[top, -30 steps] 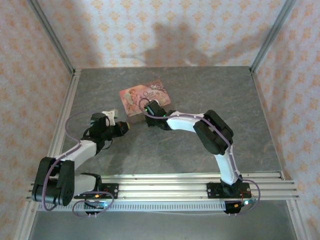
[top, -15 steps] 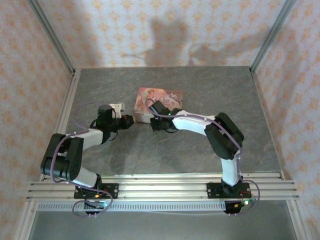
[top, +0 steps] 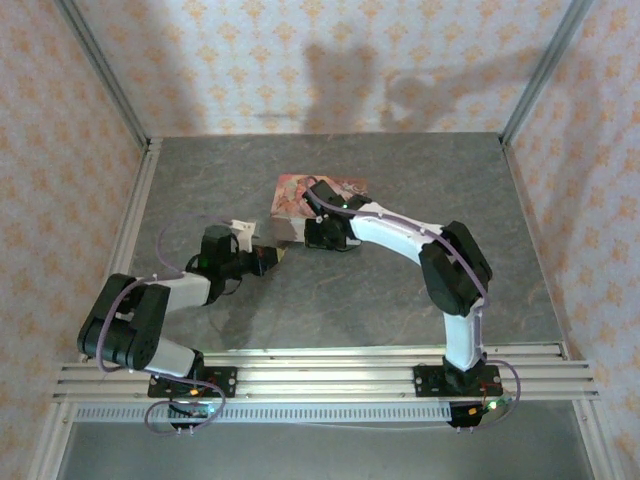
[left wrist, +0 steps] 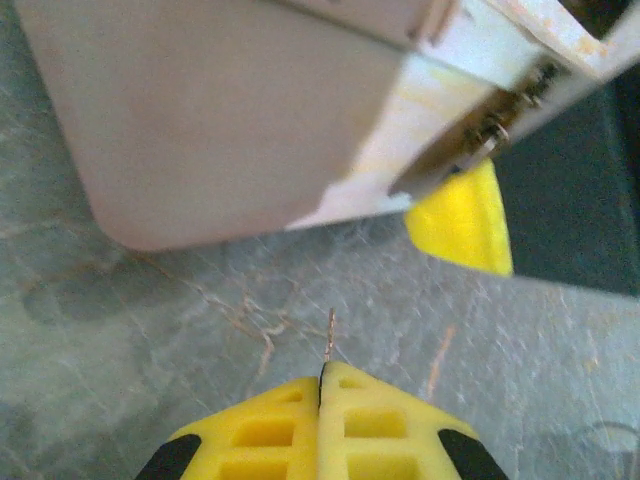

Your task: Unlock the padlock with the key

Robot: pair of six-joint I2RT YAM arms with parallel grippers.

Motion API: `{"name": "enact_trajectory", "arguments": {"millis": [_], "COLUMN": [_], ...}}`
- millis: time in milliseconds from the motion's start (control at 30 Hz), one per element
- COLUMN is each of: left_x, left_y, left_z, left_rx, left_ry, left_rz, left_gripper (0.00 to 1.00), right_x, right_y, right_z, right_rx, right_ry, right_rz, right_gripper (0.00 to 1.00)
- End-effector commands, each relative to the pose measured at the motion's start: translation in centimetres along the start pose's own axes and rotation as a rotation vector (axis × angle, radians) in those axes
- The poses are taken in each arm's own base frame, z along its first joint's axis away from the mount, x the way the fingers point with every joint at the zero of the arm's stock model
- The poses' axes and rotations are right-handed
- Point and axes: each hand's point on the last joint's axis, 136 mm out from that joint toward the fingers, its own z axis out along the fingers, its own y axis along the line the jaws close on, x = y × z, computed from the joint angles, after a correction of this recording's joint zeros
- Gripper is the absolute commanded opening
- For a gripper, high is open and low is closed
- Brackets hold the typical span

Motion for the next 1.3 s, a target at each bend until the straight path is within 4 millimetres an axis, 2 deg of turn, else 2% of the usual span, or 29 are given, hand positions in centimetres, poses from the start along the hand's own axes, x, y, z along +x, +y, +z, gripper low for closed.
{"name": "enact_trajectory", "arguments": {"millis": [0,400,867,1267], "left_x": [-1.2,-3.3,-3.0,-4.5], "left_y": [-2.3,-4.7,-4.4,-4.7], "left_z": [-0.6,-1.1,-0.7,-0.1], "left_rx": [0.077,0.173,0.195,0.236], "left_ry": [-0.076,-0.170,-0.212,-0.259], "left_rz": [0.102,0.087,0.048,0.032], "left_gripper": [0.00,0.00,0.00,0.00], "right_x": [-1.1,-1.4,-2.0,-2.2], "right_y": [2.1,4.6,6.4,7.3], "right_z": [-1.7,-3.7,-4.9,-6.2], "right_rx": [-0.103,-0.297,-0.402,-0.488], "right_ry": [-0.003,0.057,0.067,0.089], "right_rz": [0.062,0.127,0.235,0.261], "right_gripper": [0.00,0.00,0.00,0.00]}}
